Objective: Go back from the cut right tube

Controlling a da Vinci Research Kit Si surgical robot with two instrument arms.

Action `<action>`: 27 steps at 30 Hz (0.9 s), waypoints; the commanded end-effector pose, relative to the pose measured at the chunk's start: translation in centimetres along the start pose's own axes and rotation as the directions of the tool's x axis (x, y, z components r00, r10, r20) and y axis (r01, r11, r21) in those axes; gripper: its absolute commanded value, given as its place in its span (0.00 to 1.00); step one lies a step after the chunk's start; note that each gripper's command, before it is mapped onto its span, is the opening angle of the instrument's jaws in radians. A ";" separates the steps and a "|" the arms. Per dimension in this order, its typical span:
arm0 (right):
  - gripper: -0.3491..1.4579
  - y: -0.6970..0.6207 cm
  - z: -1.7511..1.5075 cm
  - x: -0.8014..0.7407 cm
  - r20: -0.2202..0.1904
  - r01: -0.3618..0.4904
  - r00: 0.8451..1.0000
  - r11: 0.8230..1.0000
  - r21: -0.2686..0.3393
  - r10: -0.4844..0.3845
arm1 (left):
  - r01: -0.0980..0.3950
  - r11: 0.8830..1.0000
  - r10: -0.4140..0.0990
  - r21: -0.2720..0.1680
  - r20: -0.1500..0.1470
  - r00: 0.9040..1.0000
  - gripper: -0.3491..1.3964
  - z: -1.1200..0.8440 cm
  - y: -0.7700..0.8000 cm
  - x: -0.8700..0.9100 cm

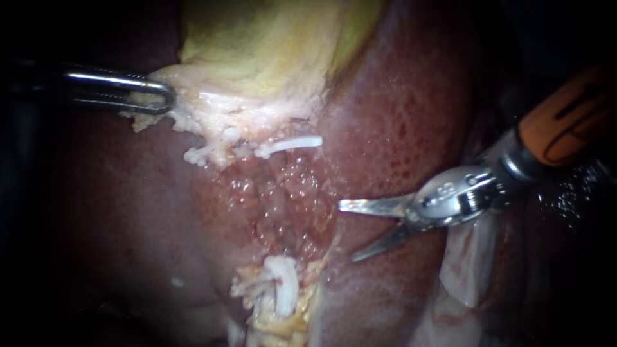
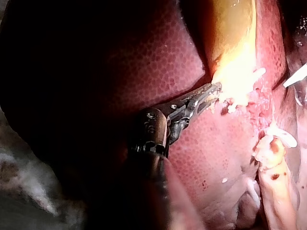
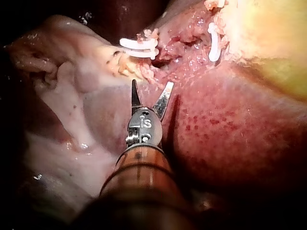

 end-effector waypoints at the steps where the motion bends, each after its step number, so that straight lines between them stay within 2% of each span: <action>1: 1.00 0.02 -0.06 -0.01 0.009 -0.001 1.000 1.000 -0.010 0.002 | 0.000 1.000 0.000 -0.001 0.000 1.000 0.00 0.00 0.00 0.00; 8: 1.00 0.19 -0.34 -0.03 0.041 -0.033 0.999 0.997 -0.067 0.036 | 0.000 1.000 0.000 0.000 0.000 1.000 0.00 0.00 0.00 0.00; 16: 1.00 0.19 -0.35 -0.03 0.044 -0.059 0.997 0.995 -0.074 0.063 | -0.007 1.000 0.007 0.009 -0.004 1.000 0.00 0.17 0.00 -0.12; 24: 1.00 0.18 -0.35 -0.03 0.044 -0.059 0.997 0.996 -0.074 0.062 | -0.028 1.000 0.028 -0.011 0.006 1.000 0.00 0.50 -0.14 -0.32; 27: 1.00 0.18 -0.36 -0.03 0.044 -0.059 0.997 0.996 -0.074 0.062 | -0.025 1.000 0.025 -0.012 0.006 1.000 0.00 0.56 -0.17 -0.37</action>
